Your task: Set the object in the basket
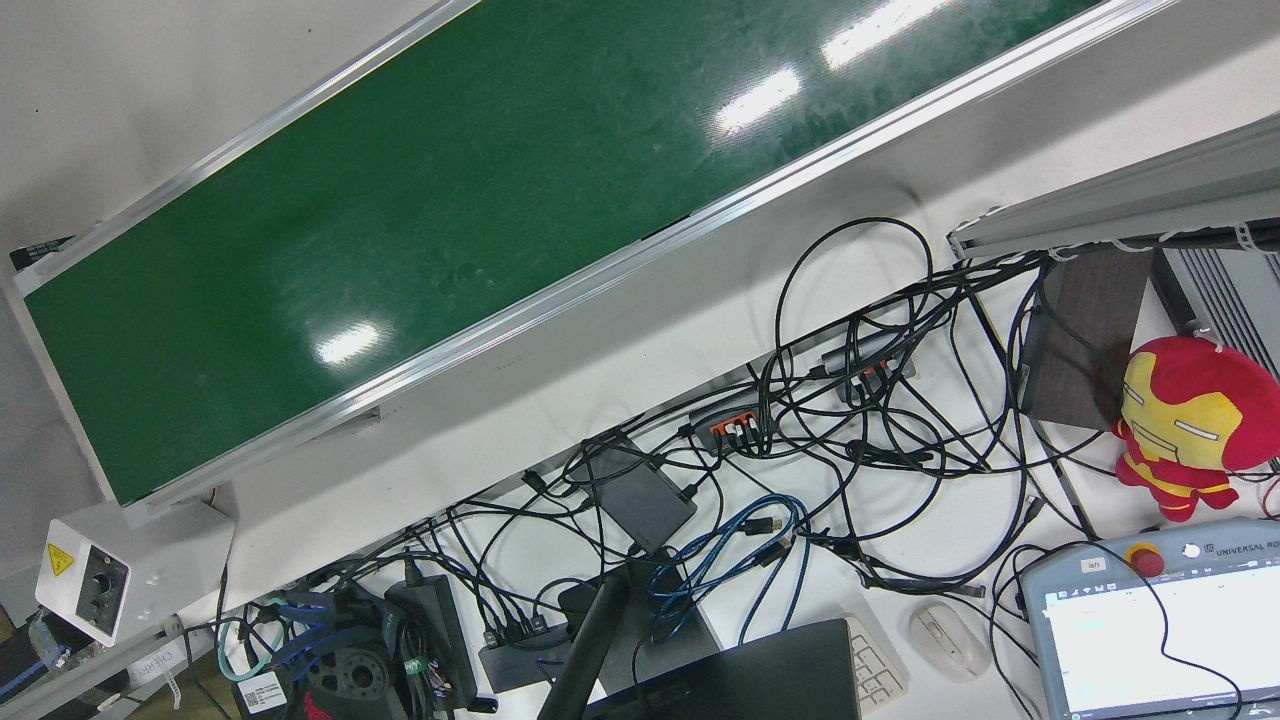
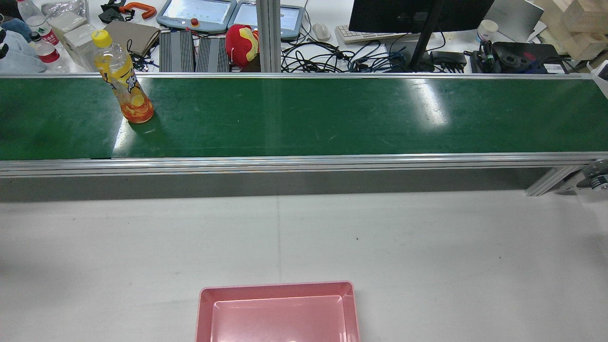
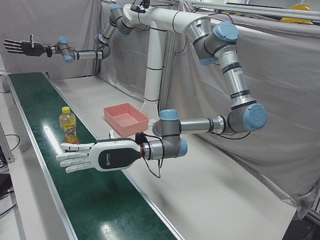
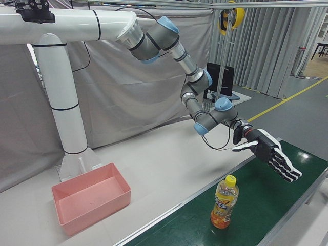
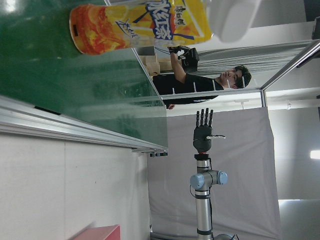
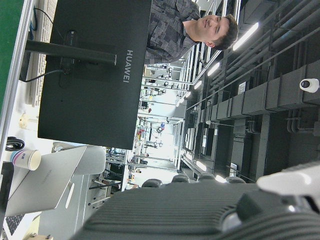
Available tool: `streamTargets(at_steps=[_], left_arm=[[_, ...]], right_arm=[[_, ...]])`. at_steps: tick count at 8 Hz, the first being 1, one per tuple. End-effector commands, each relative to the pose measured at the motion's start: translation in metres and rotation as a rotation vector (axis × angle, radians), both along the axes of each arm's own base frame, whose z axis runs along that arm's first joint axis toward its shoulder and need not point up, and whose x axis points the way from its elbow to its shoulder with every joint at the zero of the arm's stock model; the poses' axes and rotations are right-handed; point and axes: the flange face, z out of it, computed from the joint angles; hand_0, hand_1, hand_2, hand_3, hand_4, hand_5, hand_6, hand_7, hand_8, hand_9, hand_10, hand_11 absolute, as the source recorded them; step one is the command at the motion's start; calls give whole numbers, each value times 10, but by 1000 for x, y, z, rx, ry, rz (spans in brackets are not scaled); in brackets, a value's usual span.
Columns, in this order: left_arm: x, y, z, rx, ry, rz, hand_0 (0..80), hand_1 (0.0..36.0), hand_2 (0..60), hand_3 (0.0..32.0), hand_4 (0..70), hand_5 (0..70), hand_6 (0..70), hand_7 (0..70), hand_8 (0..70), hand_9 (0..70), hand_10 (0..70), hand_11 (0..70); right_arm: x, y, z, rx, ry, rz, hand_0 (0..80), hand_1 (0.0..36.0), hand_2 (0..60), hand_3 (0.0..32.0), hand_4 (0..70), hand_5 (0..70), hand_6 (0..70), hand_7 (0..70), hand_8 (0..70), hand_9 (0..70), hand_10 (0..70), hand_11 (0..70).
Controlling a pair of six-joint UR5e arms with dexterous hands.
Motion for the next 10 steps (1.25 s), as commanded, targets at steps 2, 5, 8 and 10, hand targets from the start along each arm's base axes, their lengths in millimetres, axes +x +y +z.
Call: streamTargets(at_steps=[2, 5, 8, 10], left_arm=[[85, -14, -46, 34, -15, 87, 800, 105, 0, 0, 70, 159, 0, 0, 14, 4, 5, 39], [96, -15, -51, 13, 22, -14, 800, 83, 0, 0, 68, 177, 0, 0, 23, 19, 13, 48], [105, -28, -74, -3, -33, -26, 800, 96, 0, 2, 61, 162, 0, 0, 29, 27, 9, 44], [137, -19, -71, -6, -51, 20, 800, 92, 0, 0, 67, 179, 0, 0, 33, 34, 14, 49]], right_arm=[[0, 0, 0, 1, 0, 0, 0, 0, 0, 0, 0, 0, 0, 0, 0, 0, 0, 0], [0, 0, 0, 0, 0, 0, 0, 0, 0, 0, 0, 0, 0, 0, 0, 0, 0, 0], [0, 0, 0, 0, 0, -1, 0, 0, 0, 0, 0, 0, 0, 0, 0, 0, 0, 0], [0, 0, 0, 1, 0, 0, 0, 0, 0, 0, 0, 0, 0, 0, 0, 0, 0, 0]])
